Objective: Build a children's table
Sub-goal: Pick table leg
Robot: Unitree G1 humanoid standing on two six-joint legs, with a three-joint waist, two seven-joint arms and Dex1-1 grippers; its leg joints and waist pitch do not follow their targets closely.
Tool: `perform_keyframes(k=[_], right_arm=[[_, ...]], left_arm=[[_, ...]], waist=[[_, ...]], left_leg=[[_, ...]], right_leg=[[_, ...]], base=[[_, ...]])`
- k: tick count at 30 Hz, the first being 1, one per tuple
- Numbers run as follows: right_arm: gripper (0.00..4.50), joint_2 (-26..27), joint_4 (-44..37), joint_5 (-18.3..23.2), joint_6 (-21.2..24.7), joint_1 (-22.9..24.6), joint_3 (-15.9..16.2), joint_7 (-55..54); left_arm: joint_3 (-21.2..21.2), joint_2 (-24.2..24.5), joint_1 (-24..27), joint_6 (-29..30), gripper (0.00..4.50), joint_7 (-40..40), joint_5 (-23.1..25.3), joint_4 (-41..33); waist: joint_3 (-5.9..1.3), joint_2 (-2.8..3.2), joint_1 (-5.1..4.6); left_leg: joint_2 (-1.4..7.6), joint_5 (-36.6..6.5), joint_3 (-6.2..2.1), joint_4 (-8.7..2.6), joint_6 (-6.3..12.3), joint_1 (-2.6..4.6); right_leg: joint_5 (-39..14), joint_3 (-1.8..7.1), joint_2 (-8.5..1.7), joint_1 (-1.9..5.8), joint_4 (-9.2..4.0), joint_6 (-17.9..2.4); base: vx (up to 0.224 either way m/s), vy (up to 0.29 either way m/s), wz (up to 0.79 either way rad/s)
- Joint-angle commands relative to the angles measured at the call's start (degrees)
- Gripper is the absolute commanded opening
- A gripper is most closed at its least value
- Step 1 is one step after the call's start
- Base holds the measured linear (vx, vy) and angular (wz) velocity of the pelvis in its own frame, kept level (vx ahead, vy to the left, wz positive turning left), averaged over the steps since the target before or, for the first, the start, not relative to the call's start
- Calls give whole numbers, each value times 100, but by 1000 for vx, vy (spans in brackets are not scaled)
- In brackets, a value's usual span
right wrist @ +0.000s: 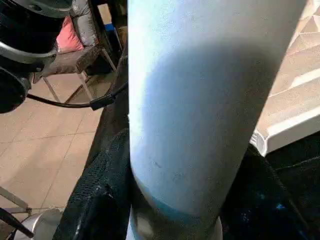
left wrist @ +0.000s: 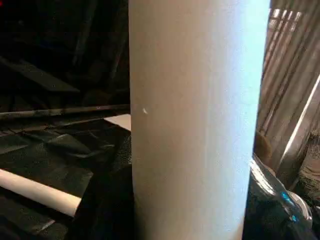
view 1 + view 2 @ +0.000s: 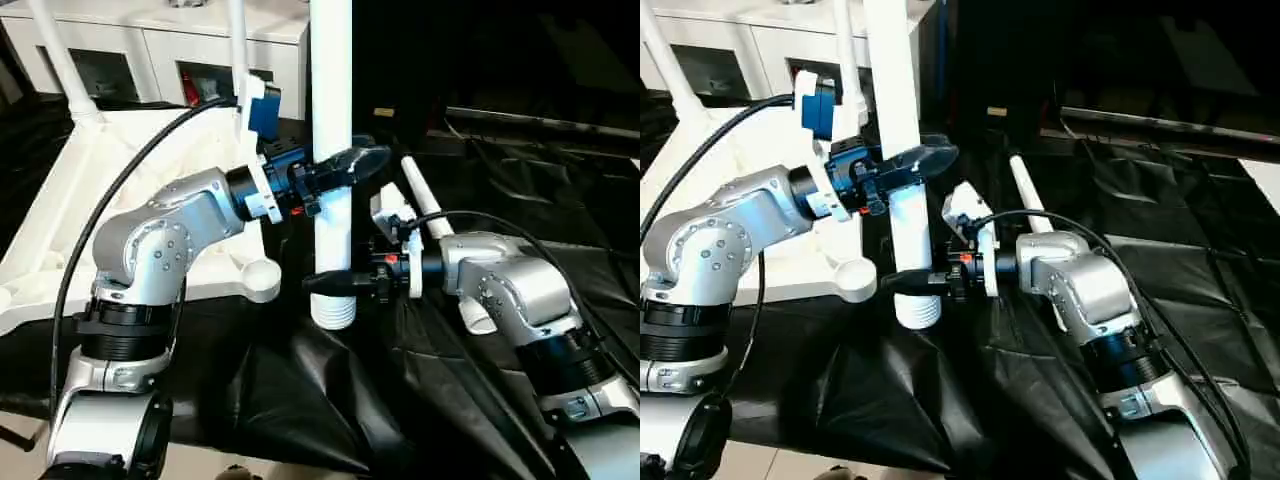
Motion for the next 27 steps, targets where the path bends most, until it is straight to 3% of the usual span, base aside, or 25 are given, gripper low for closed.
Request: perform_keyframes(k=[1,3,5,7,10,12,16,20,23,25,26,27], right_arm=[[193,-16,16,14,23,-60,20,78],[193,5,21,15,20,-52,4,59],[193,34,26,12,-8,-38,-30,22],[193,105,24,24,-83,9,-123,-105],[192,195,11,75,-126,70,-245,-254],[191,417,-74,185,-266,221,-498,-599],[191,708,-248,387,-442,438,-883,-1021],[191,969,-570,672,-517,665,-1389,-1492],[191,989,-678,353,-716,768,-1733,-2260],[191,868,-599,-89,-865,811,-1714,-2662],[191,748,-496,-491,-968,860,-1655,-3015],[191,699,-460,-688,-1005,902,-1632,-3212]], left_arm=[[-12,7,-69,-34,181,-42,28,-1],[-14,4,-66,-24,181,1,49,10],[-12,11,-75,70,251,202,124,40],[-8,50,7,133,253,-42,-59,-90],[85,-56,41,-12,291,170,8,-96],[197,-235,207,-623,303,237,147,-303],[475,-590,379,-1245,309,585,224,-465],[620,-723,726,-1284,309,822,128,-832],[481,-464,1014,-1332,309,1353,802,-991],[408,-317,1138,-1491,309,1810,1412,-947],[266,-161,1295,-1875,309,2015,2015,-935],[188,-91,1399,-2121,309,2087,2327,-943]], waist=[[-473,3,2],[-474,-1,4],[-472,3,-3],[-471,-3,1],[-473,-13,4],[-479,-42,4],[-480,-54,13],[-452,-43,9],[-447,23,-9],[-437,23,-40],[-431,78,-23],[-436,69,-40]], left_leg=[[77,-996,-8,-440,-72,67],[76,-1002,-6,-439,-72,70],[78,-1014,-7,-440,-73,67],[75,-1012,-6,-442,-70,67],[79,-976,-7,-442,-86,63],[92,-938,-9,-451,-71,52],[92,-915,-3,-453,-58,46],[96,-1088,-6,-472,-69,58],[81,-1192,-18,-489,-152,87],[60,-1301,-19,-490,-225,87],[68,-1316,-50,-507,-260,93],[41,-1375,-39,-499,-270,92]], right_leg=[[-1861,230,-300,397,-463,-873],[-1871,230,-301,396,-466,-869],[-1859,228,-298,393,-463,-879],[-1903,226,-305,393,-471,-879],[-1860,231,-306,394,-461,-883],[-1828,232,-326,402,-460,-875],[-1746,233,-321,405,-464,-871],[-2115,229,-325,374,-501,-705],[-2352,219,-284,335,-532,-501],[-2549,206,-266,334,-565,-343],[-2662,203,-265,314,-606,-190],[-2806,194,-267,327,-625,-84]], base=[[0,0,0],[0,0,0],[0,0,0],[0,0,0],[0,0,0],[0,0,0],[0,0,0],[0,0,0],[0,0,0],[0,0,0],[0,0,0],[0,0,0]])
